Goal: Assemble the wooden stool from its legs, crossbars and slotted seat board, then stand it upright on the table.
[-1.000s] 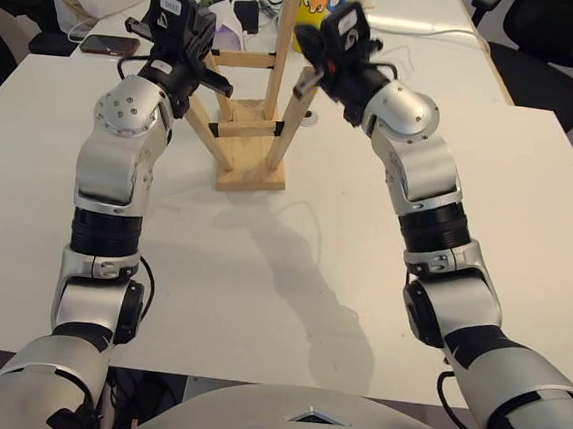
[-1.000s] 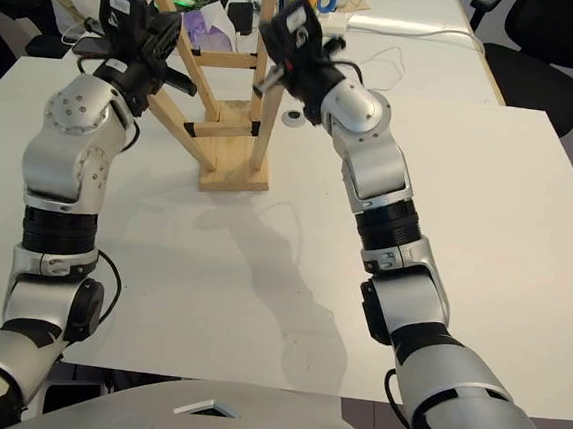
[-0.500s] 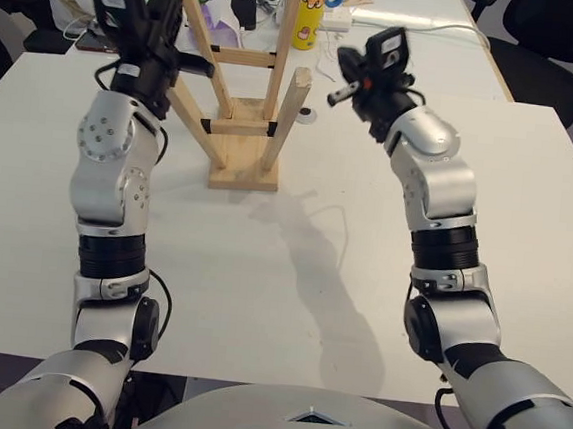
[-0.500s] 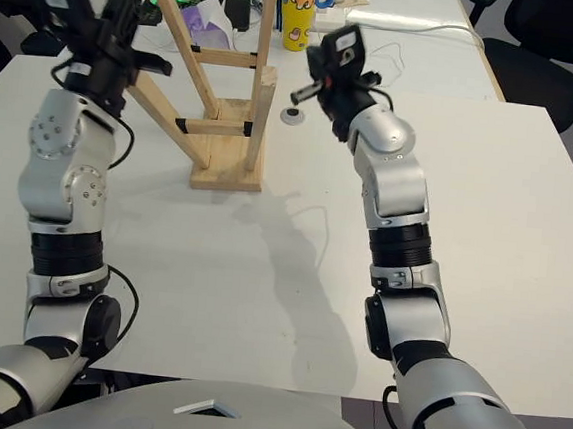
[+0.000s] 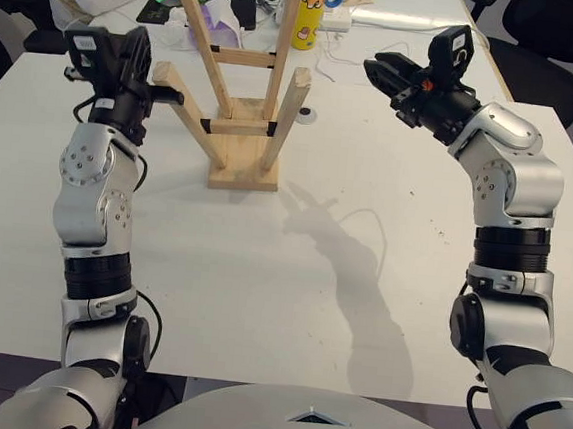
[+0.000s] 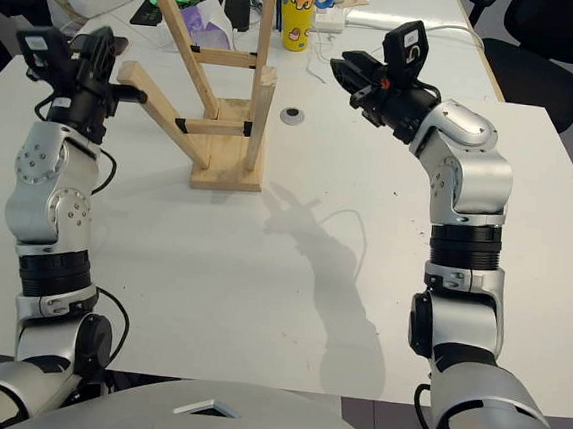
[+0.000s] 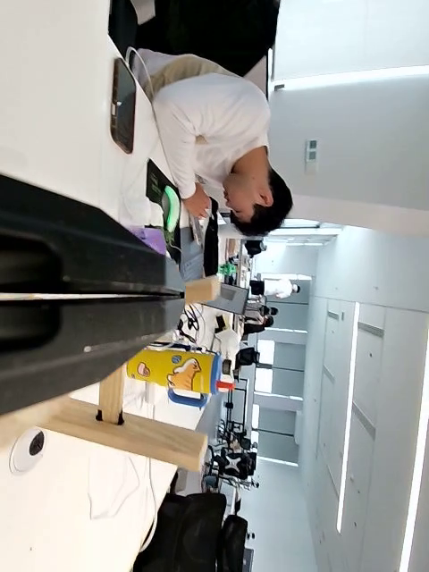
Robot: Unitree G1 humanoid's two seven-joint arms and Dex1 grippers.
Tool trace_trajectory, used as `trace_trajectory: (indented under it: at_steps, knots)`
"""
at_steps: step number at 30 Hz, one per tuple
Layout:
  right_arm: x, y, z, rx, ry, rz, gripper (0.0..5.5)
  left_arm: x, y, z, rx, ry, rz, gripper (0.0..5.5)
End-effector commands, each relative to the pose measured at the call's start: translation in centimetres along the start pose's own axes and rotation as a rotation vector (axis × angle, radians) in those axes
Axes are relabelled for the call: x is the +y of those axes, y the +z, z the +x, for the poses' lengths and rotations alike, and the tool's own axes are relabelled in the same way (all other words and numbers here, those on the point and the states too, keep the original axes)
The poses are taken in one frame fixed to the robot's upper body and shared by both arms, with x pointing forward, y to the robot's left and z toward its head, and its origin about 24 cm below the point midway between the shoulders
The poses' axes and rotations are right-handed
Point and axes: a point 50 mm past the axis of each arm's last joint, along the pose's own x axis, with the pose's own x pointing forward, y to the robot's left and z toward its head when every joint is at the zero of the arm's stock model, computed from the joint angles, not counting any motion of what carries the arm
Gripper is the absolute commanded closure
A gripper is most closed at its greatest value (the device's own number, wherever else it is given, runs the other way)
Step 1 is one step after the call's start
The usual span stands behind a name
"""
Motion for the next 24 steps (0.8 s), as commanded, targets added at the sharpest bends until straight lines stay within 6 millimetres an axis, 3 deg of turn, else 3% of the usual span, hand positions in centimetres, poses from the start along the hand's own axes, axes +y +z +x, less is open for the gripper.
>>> trace_trajectory:
  at_steps: [1, 3, 8, 11, 13, 19, 24]
  knots:
    - [-0.9, 0.1, 0.3, -0.009, -0.072, -0.013, 3.67, 1.1, 0.1, 0.3, -0.022, 0.074, -0.006, 5.50]
    - [-0.9, 0.1, 0.6, -0.007, -0.076, -0.021, 3.38, 1.1, 0.1, 0.4, -0.025, 0.083, -0.006, 5.50]
    - [0.1, -0.8, 2.6, 0.022, -0.073, -0.052, 3.38, 1.7, -0.7, 0.2, 0.001, 0.124, 0.004, 5.50]
    - [2.0, -2.2, 4.6, 0.037, -0.020, -0.052, 3.38, 2.5, -1.4, 0.3, 0.019, 0.178, 0.004, 5.50]
    - [3.7, -2.1, 5.2, 0.002, 0.080, -0.019, 3.38, 2.9, -1.7, 0.4, 0.025, 0.194, 0.005, 5.50]
    - [9.4, 1.0, 3.2, -0.109, 0.578, 0.057, 3.38, 3.9, -2.0, 0.2, 0.038, 0.234, 0.024, 5.50]
    - [13.0, 2.2, 0.8, -0.083, 0.852, 0.028, 3.38, 4.8, -2.0, 0.2, 0.040, 0.275, 0.046, 5.50]
